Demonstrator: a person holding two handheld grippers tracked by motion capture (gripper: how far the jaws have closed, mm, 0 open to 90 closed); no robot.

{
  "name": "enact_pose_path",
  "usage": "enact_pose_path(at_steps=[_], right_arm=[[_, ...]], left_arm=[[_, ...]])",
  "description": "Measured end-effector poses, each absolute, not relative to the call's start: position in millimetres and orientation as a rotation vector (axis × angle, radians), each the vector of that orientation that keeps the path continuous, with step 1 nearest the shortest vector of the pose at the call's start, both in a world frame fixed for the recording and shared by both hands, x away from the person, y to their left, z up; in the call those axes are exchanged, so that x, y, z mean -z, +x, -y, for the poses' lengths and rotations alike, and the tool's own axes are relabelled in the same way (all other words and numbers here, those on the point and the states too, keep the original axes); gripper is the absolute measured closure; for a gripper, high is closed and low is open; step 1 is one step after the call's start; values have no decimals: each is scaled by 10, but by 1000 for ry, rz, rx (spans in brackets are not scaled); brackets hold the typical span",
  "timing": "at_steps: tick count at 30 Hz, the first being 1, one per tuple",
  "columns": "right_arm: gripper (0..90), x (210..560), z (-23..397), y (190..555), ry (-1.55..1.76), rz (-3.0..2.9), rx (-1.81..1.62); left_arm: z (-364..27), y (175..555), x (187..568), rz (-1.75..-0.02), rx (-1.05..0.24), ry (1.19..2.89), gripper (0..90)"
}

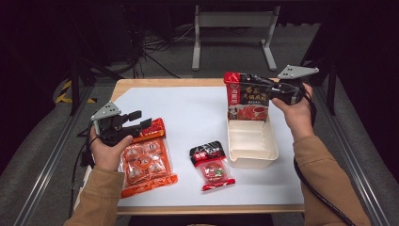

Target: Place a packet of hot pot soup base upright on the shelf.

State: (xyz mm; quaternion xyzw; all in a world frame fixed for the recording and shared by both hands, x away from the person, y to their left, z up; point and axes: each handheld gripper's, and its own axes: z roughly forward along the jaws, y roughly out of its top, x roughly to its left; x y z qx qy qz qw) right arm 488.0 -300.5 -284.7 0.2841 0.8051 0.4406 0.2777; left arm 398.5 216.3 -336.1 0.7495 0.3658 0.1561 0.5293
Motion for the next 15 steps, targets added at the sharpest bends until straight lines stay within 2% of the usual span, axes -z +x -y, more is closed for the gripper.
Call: enact_pose_path(at_steps=[5,15], right_arm=[[740,3037,3074,4886,830,-2170,-1196],[744,3132,3170,4850,920,-2162,-1208]], left_arm=[[-2176,3990,3369,-881,-375,1786,430],[-2171,3995,3378,-886,-371,1789,421]])
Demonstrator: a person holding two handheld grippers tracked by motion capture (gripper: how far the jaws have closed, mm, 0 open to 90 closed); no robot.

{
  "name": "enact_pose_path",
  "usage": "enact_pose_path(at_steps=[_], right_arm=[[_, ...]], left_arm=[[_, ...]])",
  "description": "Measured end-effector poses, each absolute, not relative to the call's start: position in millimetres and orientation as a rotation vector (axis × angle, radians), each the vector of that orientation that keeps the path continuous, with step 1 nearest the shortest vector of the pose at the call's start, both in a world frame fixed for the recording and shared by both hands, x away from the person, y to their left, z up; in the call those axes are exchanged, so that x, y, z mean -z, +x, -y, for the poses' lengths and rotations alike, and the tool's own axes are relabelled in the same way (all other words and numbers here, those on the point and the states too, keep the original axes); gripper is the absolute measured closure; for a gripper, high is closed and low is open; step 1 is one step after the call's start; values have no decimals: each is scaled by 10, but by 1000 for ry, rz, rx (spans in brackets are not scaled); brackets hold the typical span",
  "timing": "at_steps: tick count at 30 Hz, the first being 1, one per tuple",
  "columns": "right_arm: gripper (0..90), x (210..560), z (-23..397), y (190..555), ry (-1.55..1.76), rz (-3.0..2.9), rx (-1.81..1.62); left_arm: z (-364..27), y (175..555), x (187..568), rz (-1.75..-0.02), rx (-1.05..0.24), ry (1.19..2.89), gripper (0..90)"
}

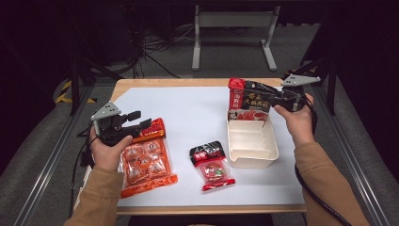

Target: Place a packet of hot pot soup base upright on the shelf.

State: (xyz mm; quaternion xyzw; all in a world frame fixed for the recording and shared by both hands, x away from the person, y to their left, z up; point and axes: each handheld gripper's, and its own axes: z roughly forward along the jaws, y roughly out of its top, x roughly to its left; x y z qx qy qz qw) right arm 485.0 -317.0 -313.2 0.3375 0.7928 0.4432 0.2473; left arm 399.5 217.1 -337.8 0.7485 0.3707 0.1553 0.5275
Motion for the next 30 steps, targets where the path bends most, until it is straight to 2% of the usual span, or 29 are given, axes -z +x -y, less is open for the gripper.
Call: enact_pose_path(at_steps=[6,15,18,26,30], right_arm=[[730,3125,3170,4849,934,-2162,-1211],[471,3029,3247,4815,1043,-2130,-1333],[428,2978,3288,4782,1060,-2126,-1334],[361,2805,3410,4636,1038,-2085,-1300],[374,2728,3481,4535,1055,-2101,-1278]], left_arm=[[-2181,4018,3404,-892,-366,1796,408],[-2219,4050,3440,-900,-367,1818,357],[-2242,4050,3453,-904,-368,1828,348],[-2310,4056,3469,-911,-380,1849,338],[-2360,4079,3487,-924,-380,1858,332]])
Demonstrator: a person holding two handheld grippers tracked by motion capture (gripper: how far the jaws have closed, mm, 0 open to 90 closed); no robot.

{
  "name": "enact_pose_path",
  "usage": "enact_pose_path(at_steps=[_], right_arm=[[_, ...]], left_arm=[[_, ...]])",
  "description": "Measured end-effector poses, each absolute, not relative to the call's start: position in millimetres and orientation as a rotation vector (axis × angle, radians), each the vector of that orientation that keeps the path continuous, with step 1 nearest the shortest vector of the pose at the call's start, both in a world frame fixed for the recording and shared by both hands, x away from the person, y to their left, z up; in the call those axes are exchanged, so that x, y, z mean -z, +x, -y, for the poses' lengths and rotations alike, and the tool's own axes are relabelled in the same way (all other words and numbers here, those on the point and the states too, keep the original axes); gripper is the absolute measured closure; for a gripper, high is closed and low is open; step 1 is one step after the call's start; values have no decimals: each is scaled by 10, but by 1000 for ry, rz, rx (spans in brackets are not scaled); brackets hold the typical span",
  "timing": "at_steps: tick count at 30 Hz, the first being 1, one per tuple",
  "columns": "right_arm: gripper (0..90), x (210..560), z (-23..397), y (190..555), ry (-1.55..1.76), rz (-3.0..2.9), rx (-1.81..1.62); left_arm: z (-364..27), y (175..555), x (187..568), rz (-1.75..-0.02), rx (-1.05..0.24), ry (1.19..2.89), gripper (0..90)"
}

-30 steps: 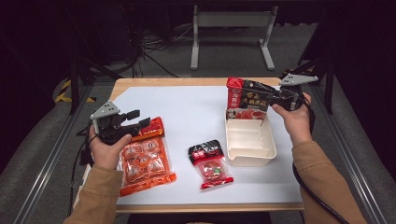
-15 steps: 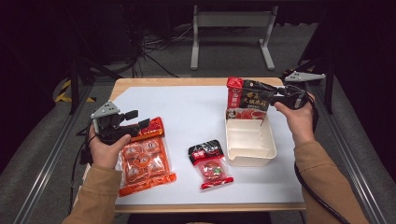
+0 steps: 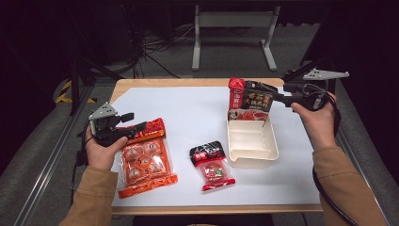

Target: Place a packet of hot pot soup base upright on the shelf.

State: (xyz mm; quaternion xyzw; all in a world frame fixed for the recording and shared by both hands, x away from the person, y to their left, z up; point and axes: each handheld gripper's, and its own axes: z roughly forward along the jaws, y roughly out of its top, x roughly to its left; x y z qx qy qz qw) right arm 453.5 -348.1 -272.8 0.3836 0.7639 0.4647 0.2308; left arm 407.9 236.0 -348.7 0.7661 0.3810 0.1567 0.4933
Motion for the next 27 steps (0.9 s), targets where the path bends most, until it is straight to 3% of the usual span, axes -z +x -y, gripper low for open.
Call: enact_pose_path(at_steps=[15,27], right_arm=[[372,2677,3612,4189,1000,-2128,-1328],[362,2774,3609,4111,988,-2171,-1314]], left_arm=[[-2641,4189,3596,-996,-408,1902,301],[-2893,4331,3816,-1119,-385,1903,283]])
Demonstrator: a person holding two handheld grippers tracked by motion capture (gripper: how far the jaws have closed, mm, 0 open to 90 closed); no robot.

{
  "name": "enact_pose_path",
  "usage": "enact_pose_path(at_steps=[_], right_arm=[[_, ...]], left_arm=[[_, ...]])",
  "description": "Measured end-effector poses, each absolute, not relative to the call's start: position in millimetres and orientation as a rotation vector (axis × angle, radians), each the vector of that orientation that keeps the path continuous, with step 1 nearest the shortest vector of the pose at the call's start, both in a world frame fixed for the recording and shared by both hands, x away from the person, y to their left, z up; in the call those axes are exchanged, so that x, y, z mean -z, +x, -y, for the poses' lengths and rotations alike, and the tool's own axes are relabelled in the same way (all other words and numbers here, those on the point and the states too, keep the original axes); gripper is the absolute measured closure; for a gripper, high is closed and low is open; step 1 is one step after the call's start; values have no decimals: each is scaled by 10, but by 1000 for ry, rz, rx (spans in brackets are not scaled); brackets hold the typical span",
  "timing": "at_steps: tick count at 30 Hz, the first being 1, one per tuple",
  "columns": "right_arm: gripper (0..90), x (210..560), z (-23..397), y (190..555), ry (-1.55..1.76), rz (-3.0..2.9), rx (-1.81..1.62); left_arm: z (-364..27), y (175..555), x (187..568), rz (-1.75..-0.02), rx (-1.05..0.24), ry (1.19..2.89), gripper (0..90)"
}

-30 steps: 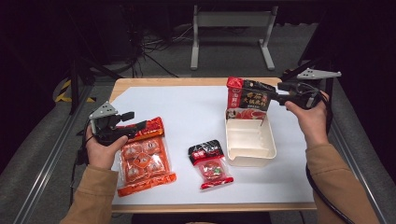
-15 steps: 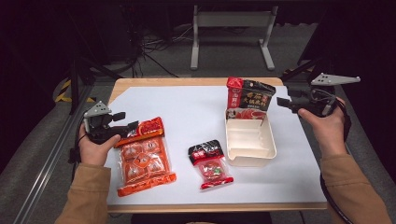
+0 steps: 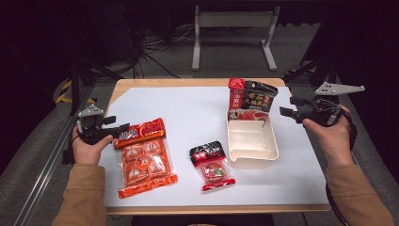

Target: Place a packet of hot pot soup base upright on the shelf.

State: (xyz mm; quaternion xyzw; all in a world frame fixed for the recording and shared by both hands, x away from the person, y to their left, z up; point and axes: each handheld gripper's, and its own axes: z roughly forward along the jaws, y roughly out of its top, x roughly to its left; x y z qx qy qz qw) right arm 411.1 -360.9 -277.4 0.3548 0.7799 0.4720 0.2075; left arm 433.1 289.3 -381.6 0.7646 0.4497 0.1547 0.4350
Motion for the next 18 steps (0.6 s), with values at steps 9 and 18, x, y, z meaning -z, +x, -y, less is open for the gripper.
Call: enact_pose_path(at_steps=[9,18], right_arm=[[362,2867,3548,4096,976,-2191,-1321],[361,2947,3499,4090,975,-2209,-1323]], left_arm=[[-2966,4410,3991,-1202,-413,1920,286],[-3063,4457,4134,-1286,-415,1908,290]])
